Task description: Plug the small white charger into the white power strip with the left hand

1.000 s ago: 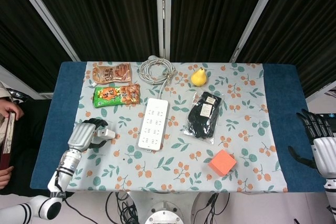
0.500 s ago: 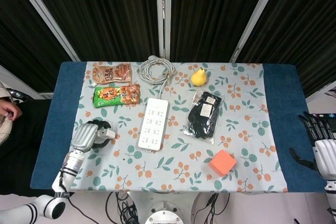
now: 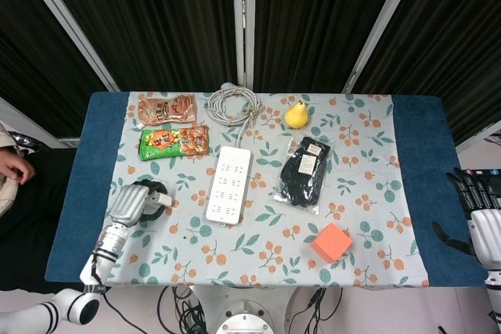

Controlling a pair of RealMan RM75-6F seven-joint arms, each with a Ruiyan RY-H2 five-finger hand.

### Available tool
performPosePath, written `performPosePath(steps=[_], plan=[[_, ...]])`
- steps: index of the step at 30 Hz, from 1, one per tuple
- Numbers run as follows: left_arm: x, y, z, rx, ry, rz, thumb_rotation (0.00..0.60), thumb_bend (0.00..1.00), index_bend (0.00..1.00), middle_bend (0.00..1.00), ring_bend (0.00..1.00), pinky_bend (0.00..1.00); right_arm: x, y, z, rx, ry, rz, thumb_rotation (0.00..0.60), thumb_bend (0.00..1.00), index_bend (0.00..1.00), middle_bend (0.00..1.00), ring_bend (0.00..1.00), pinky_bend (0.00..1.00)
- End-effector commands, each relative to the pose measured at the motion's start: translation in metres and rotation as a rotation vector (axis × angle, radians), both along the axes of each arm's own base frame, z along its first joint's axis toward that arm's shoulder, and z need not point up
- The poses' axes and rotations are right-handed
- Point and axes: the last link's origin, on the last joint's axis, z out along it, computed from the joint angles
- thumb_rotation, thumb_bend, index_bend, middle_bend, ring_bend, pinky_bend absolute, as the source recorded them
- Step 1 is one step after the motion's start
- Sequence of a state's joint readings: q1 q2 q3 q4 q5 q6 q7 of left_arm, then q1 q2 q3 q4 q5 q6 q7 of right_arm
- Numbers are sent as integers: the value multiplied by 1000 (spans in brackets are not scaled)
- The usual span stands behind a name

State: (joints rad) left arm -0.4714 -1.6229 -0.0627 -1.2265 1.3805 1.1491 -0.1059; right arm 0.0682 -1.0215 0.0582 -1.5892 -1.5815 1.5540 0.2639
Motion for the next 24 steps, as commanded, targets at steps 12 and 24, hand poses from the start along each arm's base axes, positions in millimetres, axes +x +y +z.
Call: performPosePath(steps=[12, 24], plan=[[10, 19, 15, 14, 67, -146, 600, 329, 645, 692, 554, 677, 1, 1, 0, -3, -1, 2, 600, 212, 0, 2, 0, 0], [112, 77, 42, -108, 294, -466, 600, 343, 654, 767, 655, 853, 2, 1, -1, -4, 3, 6, 600, 211, 0, 2, 0, 0]])
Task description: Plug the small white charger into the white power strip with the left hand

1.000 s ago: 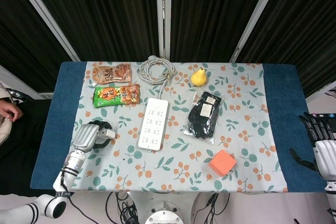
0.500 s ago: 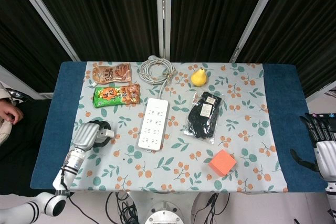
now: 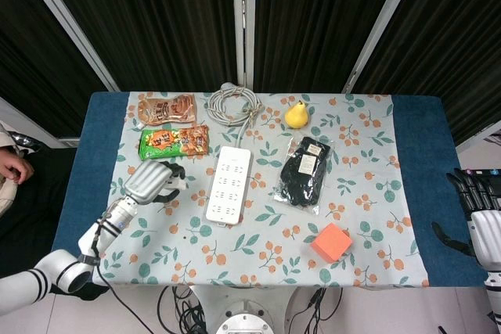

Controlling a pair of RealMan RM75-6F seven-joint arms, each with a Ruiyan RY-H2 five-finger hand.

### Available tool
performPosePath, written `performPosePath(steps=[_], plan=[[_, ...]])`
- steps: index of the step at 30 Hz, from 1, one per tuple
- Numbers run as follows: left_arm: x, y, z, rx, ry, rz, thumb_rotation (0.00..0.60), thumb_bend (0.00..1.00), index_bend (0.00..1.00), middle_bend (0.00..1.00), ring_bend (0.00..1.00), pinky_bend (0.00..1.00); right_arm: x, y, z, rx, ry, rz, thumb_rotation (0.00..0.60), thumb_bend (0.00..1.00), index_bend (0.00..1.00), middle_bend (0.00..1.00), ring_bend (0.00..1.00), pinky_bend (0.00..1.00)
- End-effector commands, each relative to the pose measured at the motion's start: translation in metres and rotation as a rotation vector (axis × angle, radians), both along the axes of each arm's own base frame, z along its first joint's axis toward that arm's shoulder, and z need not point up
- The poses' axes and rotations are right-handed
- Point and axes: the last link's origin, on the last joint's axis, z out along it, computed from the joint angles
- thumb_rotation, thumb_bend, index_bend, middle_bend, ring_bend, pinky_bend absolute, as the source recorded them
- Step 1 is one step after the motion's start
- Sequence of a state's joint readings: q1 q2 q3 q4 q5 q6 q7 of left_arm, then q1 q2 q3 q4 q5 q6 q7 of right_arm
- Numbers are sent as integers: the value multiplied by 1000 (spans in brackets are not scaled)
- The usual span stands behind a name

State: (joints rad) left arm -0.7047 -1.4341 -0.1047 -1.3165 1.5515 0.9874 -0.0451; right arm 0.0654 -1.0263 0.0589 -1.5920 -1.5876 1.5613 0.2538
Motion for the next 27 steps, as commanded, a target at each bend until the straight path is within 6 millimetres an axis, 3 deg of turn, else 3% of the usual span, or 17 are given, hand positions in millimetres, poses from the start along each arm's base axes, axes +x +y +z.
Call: performPosePath(steps=[1, 5, 11, 17, 27], plan=[[48, 22, 2, -45, 83, -104, 600, 350, 656, 770, 659, 856, 0, 0, 0, 1, 1, -1, 600, 212, 0, 2, 0, 0], [79, 42, -9, -85, 114, -135, 600, 376, 669, 790, 676, 866, -1, 0, 0, 1, 0, -10, 600, 211, 0, 2, 0, 0], [105, 62, -22, -114, 122, -151, 600, 380, 674, 792, 676, 867, -5, 1, 1, -3, -1, -30, 600, 211, 0, 2, 0, 0], [106, 71, -33, -141, 139, -152, 600, 382, 675, 793, 676, 868, -6, 1, 0, -2, 0, -43, 600, 211, 0, 2, 0, 0], [102, 62, -49, -191, 131, -173, 600, 380, 675, 793, 676, 868, -4, -1, -3, 1, 0, -48, 600, 211, 0, 2, 0, 0]])
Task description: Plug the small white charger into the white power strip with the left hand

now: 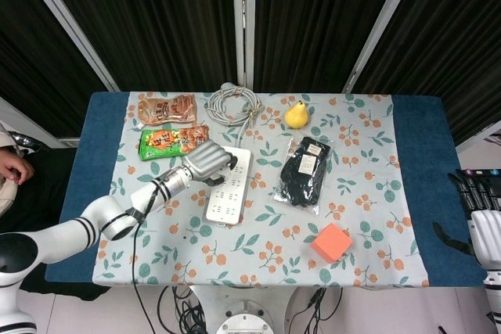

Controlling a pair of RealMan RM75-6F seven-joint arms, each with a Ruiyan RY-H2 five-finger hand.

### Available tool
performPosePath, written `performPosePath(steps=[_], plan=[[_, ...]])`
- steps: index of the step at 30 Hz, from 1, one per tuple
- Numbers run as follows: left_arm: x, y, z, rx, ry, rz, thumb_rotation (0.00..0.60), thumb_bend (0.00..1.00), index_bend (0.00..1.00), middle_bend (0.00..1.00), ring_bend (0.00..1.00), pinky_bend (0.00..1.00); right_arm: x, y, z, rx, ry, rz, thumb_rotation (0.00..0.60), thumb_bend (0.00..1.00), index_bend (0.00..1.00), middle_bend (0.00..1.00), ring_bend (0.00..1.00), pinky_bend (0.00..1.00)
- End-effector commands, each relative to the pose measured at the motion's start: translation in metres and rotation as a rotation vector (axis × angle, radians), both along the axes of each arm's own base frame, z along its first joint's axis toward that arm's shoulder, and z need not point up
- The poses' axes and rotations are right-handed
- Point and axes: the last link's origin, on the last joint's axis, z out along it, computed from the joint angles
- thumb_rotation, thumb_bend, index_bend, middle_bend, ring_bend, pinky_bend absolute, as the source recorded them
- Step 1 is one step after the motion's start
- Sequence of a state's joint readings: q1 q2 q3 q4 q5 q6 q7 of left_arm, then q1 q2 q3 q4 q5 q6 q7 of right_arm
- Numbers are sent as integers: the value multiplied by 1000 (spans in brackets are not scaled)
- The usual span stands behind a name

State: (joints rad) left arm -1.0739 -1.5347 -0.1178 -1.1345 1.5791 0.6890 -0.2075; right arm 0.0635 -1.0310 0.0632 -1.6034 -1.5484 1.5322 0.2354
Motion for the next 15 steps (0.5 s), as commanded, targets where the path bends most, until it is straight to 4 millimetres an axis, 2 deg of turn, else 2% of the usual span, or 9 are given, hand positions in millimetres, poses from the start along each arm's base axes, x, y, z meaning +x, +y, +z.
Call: performPosePath(steps=[1, 15], plan=[[3, -1, -3, -5, -1, -10, 600, 380, 675, 793, 676, 868, 0, 0, 0, -2, 1, 0, 600, 211, 0, 2, 0, 0], [-3, -1, -7, 0, 24, 18, 600, 380, 675, 800, 681, 867, -1, 0, 1, -3, -1, -3, 600, 211, 0, 2, 0, 0]])
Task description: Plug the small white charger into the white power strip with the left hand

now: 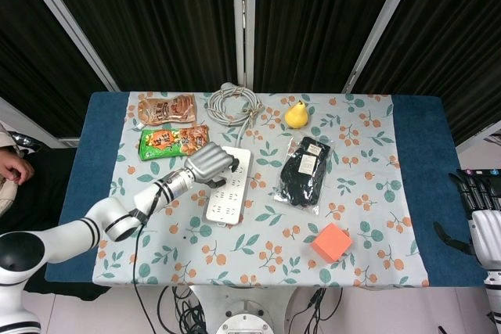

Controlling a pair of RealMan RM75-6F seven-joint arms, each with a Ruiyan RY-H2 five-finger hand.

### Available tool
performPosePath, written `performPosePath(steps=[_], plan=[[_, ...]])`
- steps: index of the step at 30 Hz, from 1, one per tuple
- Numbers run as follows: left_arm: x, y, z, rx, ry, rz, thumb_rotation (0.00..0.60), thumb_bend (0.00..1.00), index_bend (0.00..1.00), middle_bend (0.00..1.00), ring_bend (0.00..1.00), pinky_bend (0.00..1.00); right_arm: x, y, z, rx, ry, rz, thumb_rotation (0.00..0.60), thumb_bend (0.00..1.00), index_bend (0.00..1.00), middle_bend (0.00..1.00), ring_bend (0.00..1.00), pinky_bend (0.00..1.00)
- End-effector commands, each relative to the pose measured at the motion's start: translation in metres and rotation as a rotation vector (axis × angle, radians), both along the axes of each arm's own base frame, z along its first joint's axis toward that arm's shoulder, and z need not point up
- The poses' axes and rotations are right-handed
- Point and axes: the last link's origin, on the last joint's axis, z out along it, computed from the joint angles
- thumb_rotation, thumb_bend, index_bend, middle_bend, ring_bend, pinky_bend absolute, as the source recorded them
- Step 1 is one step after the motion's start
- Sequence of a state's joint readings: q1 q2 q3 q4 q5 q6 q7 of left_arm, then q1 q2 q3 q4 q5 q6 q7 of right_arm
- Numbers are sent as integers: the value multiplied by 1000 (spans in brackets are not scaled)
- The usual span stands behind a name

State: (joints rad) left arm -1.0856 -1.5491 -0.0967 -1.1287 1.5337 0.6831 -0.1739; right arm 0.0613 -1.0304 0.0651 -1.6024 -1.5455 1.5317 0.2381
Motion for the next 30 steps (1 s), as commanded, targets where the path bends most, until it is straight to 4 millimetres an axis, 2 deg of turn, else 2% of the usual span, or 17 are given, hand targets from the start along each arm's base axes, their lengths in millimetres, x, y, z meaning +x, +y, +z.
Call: performPosePath(steps=[1, 30], plan=[[-1, -1, -1, 0, 4, 9, 600, 380, 675, 805, 684, 868, 0, 0, 0, 0, 0, 1, 600, 212, 0, 2, 0, 0], [-6, -12, -7, 25, 16, 55, 600, 382, 676, 815, 689, 867, -1, 0, 0, 5, -1, 4, 600, 211, 0, 2, 0, 0]])
